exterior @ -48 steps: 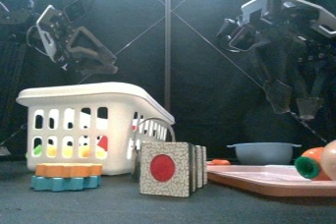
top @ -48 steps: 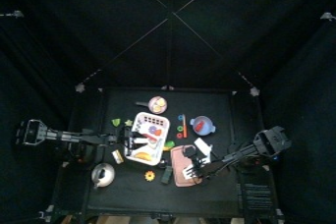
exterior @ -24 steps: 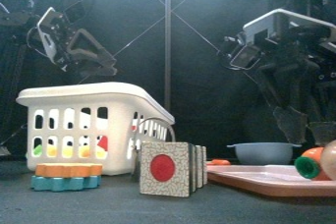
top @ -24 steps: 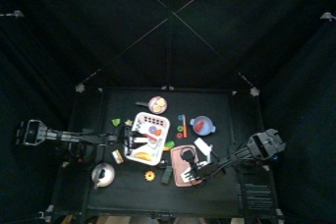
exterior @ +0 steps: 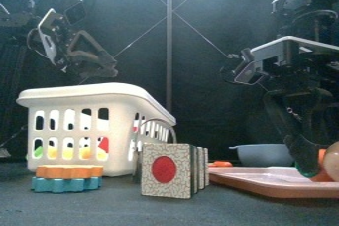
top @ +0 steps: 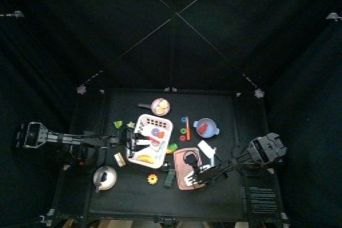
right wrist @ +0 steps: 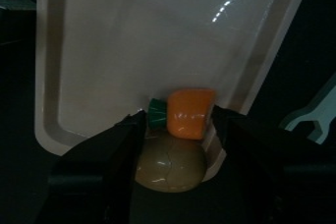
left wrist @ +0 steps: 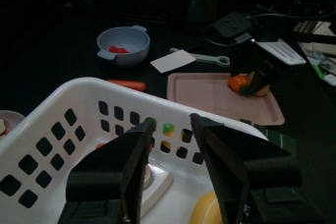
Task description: Grab carrot top
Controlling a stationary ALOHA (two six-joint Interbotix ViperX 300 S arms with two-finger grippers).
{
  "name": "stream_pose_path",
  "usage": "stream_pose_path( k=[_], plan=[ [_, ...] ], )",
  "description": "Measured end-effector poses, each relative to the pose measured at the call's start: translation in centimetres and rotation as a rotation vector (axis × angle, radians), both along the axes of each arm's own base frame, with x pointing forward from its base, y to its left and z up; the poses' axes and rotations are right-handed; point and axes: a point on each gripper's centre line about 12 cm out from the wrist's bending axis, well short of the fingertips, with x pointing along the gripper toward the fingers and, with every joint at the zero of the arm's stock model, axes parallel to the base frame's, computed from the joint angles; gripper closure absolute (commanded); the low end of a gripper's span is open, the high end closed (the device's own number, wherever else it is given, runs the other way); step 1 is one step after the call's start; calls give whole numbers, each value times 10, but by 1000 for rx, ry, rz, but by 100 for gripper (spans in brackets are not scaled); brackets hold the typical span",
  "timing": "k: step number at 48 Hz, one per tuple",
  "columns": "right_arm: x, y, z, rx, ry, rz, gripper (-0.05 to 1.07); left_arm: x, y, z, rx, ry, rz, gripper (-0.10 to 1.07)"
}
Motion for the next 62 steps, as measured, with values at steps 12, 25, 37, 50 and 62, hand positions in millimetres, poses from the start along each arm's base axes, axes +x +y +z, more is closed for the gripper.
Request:
stream_pose_path(
  k=[12,25,37,50,62],
  plan=[
    [-1,-1,-4,5,-7,2,23,0,0,0,0,-2,2,20],
    [1,-4,-4,-12,-12,13,30,0,0,0,2,-1,1,20],
    [3,-8,14,-36,-73,45,30,0,0,0,3,-1,0,20],
    [6,-13,34,-61,-142,74,30,0,1,0,4,-1,1,20],
    [5,-14,37,-63,-151,75,30,0,1,1,7,-2,0,20]
  ],
)
